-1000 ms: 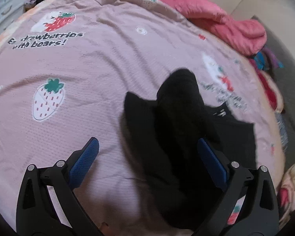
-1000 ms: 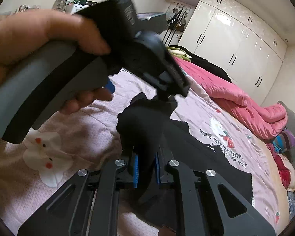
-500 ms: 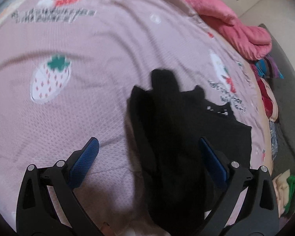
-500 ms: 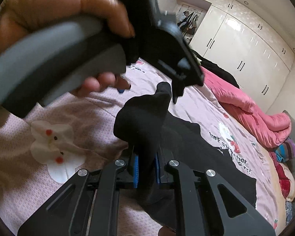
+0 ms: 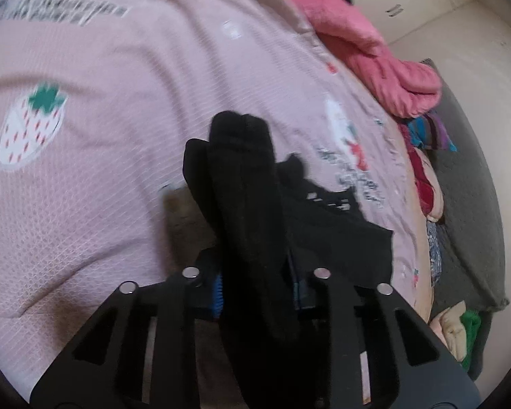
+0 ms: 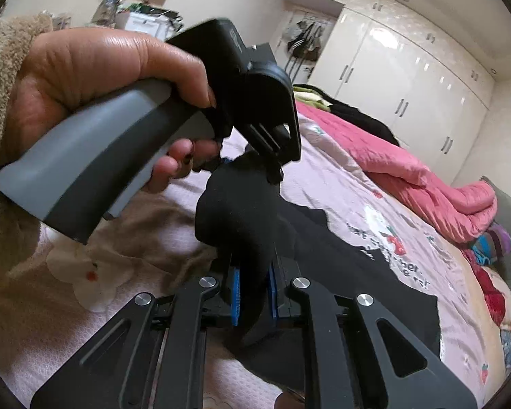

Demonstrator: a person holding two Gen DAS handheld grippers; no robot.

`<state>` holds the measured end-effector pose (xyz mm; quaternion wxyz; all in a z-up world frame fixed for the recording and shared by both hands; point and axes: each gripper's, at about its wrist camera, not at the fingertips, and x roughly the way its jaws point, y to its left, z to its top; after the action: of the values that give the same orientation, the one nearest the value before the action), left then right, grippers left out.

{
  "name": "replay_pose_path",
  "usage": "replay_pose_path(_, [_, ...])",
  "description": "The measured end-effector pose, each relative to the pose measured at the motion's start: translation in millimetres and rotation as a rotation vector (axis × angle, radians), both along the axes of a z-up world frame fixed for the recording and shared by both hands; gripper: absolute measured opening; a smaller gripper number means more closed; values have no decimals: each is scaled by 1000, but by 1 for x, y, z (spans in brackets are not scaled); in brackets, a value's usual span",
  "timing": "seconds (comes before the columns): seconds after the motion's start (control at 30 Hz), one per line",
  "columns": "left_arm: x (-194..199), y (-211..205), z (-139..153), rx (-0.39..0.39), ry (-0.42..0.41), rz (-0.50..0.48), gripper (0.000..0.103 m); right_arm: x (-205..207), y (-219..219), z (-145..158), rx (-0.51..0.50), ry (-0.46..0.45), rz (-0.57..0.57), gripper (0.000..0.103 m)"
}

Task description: Fold small clothes

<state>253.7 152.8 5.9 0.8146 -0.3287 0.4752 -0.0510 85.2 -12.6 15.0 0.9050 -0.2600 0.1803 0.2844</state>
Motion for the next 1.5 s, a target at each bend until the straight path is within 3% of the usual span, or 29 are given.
replay_pose_path(0.33, [8, -66, 62, 88, -127, -105, 16, 7, -62, 38, 186, -3, -157, 11])
replay_pose_path(0.6, [16, -115, 80, 133, -147, -164, 16, 9, -102, 46, 250, -1, -236, 11])
replay_pose_path(0.97, [33, -179, 72, 161, -119, -247, 16, 14, -157, 36, 333, 52, -348, 11])
replay_pose_path(1.3, [58, -239, 45, 198, -52, -314, 16, 26, -198, 15, 366, 127, -425, 11])
replay_pose_path(1.5, [71, -269, 24, 215, -2, -345, 16, 37, -227, -3, 431, 221, -472, 12])
